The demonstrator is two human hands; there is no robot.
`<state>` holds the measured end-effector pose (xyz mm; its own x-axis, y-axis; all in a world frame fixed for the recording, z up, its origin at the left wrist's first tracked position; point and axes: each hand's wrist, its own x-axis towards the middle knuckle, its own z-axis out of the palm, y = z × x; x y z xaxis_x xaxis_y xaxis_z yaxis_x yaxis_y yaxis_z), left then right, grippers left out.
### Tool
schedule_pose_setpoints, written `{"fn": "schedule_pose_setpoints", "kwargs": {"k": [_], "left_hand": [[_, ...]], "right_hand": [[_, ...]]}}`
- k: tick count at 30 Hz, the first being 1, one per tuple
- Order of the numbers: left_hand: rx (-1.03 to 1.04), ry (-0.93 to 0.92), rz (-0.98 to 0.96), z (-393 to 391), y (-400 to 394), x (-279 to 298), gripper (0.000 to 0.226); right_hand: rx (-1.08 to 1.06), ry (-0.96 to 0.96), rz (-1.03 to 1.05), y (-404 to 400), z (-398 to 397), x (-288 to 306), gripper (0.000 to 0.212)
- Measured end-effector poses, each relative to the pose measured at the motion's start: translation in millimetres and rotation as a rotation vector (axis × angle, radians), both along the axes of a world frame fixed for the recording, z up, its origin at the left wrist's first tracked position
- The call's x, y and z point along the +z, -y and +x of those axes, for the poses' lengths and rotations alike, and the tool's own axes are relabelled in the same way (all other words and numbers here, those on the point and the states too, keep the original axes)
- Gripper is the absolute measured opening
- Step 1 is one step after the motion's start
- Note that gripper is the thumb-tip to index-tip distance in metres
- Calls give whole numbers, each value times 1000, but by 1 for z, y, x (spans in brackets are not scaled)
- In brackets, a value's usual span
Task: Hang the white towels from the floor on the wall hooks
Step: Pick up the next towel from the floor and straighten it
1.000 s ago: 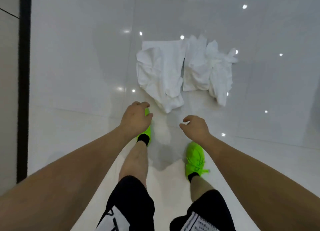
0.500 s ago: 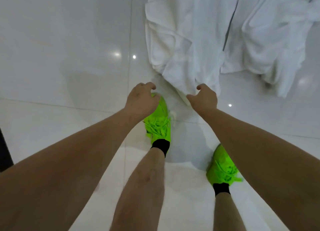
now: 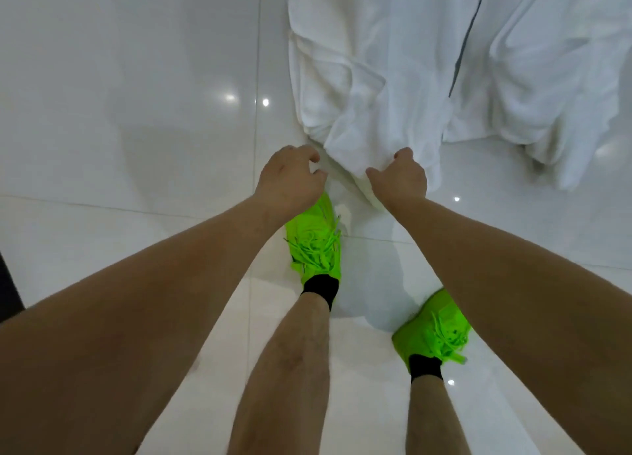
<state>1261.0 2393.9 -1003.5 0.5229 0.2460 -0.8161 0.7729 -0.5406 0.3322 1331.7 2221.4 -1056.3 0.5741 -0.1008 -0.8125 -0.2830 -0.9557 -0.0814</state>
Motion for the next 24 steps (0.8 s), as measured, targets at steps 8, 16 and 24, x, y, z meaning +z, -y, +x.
{"fn": "schedule_pose_setpoints", "kwargs": {"k": [8,16,24], "left_hand": [[-13,-32,9,-3,13,-17,37],[-32,-57,-2,-8,7,-9,37],[-46,-36,10,17,7,47,38]], "right_hand": [[847,318,256,-20,14,-9,80],[976,87,65,-29,41,-12,59],[855,-101,130,-4,12,52,32]]}}
